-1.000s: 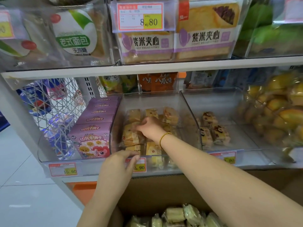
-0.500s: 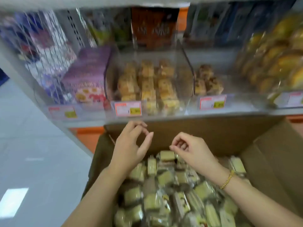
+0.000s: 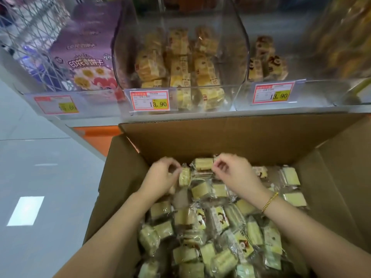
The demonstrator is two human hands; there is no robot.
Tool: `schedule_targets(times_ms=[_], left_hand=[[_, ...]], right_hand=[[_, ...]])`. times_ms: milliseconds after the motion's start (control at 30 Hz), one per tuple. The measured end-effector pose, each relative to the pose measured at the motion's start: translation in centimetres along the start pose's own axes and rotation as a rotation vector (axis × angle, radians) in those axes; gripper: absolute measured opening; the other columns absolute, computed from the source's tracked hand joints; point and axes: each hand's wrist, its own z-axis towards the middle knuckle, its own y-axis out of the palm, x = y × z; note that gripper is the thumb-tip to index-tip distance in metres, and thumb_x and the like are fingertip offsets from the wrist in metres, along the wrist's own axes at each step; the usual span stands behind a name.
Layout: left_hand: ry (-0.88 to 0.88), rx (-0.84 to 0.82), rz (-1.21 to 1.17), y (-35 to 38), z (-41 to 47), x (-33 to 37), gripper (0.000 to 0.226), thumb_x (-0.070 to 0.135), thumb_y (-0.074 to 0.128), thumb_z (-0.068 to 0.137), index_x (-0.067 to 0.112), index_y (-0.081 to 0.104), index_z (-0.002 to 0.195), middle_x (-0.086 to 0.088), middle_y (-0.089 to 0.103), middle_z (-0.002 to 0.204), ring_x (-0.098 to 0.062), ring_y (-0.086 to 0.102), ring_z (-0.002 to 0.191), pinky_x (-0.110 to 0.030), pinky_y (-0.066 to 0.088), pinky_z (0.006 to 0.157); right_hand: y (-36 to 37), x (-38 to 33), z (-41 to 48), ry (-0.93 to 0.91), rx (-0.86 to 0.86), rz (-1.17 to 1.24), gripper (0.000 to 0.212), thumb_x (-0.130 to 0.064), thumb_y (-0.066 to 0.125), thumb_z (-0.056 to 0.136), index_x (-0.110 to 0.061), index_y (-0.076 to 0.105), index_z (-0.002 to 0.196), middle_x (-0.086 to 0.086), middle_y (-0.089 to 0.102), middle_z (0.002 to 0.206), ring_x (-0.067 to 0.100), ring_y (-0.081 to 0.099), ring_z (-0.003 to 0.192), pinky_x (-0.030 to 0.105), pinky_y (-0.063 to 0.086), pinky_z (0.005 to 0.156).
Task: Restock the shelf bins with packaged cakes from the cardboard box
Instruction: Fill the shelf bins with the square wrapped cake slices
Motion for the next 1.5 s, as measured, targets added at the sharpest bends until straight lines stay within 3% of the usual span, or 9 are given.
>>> schedule_targets(times_ms=[167,333,533,633,767,933,1167,1367,1500], left_hand=[[0.421,0.496,-0.053,-6.9,0.2,8.7,0.017,0.024,0.059,0.091,0.009,0.063,0.084,-0.002,0.062,0.082,-0.013,0.057,0.079,-0.024,0.044,0.072],[0.528,0.762,0.111,-11.9,2.3,10.9,0.017,0.021,0.059,0.090,0.005,0.065,0.094,-0.007,0.062,0.101,-0.018,0.053,0.100,-0.014,0.031,0.089],[0.351,0.589,0.133,-13.1,5.0,9.6,0.024,0.030,0.054,0.095,0.013,0.069,0.103,-0.001,0.068,0.100,-0.013,0.060,0.093,-0.021,0.039,0.077],[0.318,0.553,0.122,-13.8,5.1,9.7,0.024,0.031,0.057,0.095,0.014,0.074,0.095,0.005,0.068,0.086,-0.007,0.057,0.077,-0.017,0.038,0.064],[0.285,0.497,0.087,-14.6,5.0,9.8,0.022,0.032,0.060,0.092,0.015,0.074,0.094,0.010,0.064,0.086,-0.004,0.056,0.078,-0.012,0.037,0.065],[0.274,0.506,0.074,-14.7,5.0,9.9,0.020,0.030,0.062,0.091,0.014,0.073,0.093,0.006,0.069,0.090,-0.002,0.055,0.078,-0.004,0.032,0.064],[0.214,0.489,0.080,-14.7,5.1,10.3,0.021,0.033,0.061,0.092,0.016,0.073,0.096,0.007,0.068,0.092,-0.002,0.052,0.079,-0.008,0.033,0.063],[0.107,0.407,-0.065,-15.5,4.9,11.0,0.012,0.030,0.064,0.090,0.023,0.070,0.098,0.011,0.067,0.100,-0.002,0.055,0.092,-0.021,0.042,0.080],[0.045,0.312,-0.539,-16.3,4.4,12.2,0.038,0.033,0.068,0.086,0.022,0.062,0.122,0.009,0.067,0.111,-0.002,0.063,0.100,-0.021,0.051,0.089]], right_hand=[[-7.2,-5.9,0.9,-0.339,0.403,0.111,0.005,-0.017,0.065,0.088,-0.016,0.064,0.084,-0.011,0.057,0.074,-0.002,0.049,0.066,0.008,0.039,0.064],[-12.3,-9.8,5.3,-0.473,0.542,0.043,0.007,-0.016,0.063,0.089,-0.010,0.063,0.092,-0.003,0.058,0.086,0.005,0.051,0.076,0.012,0.041,0.070],[-16.5,-12.8,19.2,0.064,0.209,-0.251,0.053,-0.027,0.052,0.096,-0.005,0.036,0.141,0.012,0.052,0.129,0.025,0.055,0.108,0.029,0.044,0.079],[-16.4,-12.2,22.8,0.099,0.091,-0.367,0.046,-0.026,0.054,0.094,-0.003,0.047,0.133,0.011,0.058,0.120,0.026,0.056,0.095,0.029,0.043,0.071],[-15.9,-10.9,24.4,0.117,0.185,-0.452,0.052,-0.013,0.050,0.091,-0.006,0.040,0.141,0.019,0.054,0.131,0.033,0.055,0.116,0.033,0.046,0.086],[-15.8,-10.0,25.3,-0.071,0.185,-0.678,0.046,-0.010,0.047,0.091,-0.016,0.045,0.136,0.021,0.049,0.128,0.039,0.055,0.108,0.035,0.047,0.085],[-17.5,-10.9,24.7,0.022,0.352,-0.457,0.017,0.003,0.042,0.093,-0.005,0.053,0.083,0.011,0.053,0.080,0.024,0.051,0.080,0.030,0.042,0.075],[-20.0,-12.3,19.8,0.043,0.432,-0.327,0.011,-0.006,0.062,0.088,-0.003,0.061,0.099,0.008,0.055,0.091,0.022,0.059,0.089,0.029,0.045,0.073],[-20.0,-11.5,12.1,-0.036,0.470,0.135,0.016,-0.012,0.071,0.081,-0.018,0.062,0.092,-0.007,0.060,0.092,0.009,0.057,0.081,0.022,0.047,0.068]])
